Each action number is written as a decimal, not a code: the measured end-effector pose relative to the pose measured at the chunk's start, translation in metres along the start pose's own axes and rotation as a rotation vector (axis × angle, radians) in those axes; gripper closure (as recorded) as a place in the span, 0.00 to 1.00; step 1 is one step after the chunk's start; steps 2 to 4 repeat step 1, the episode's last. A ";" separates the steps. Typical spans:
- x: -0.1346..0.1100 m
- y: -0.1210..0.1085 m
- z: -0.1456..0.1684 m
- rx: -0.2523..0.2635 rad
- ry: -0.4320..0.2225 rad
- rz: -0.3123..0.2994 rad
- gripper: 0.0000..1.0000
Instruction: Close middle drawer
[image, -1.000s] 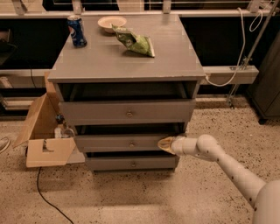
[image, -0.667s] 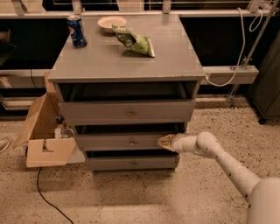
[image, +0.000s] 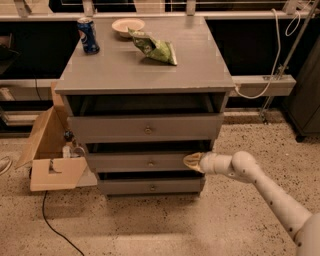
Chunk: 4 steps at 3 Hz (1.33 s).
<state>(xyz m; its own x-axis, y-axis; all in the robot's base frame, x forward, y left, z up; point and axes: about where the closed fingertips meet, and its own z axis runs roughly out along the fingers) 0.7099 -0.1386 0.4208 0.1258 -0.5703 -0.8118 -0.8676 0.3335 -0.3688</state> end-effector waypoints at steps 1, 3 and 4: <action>-0.013 0.005 -0.046 0.025 -0.033 0.028 1.00; -0.013 0.005 -0.046 0.025 -0.033 0.028 1.00; -0.013 0.005 -0.046 0.025 -0.033 0.028 1.00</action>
Offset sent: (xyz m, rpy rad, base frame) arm 0.0000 0.0000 0.0000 0.0000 0.0000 0.0000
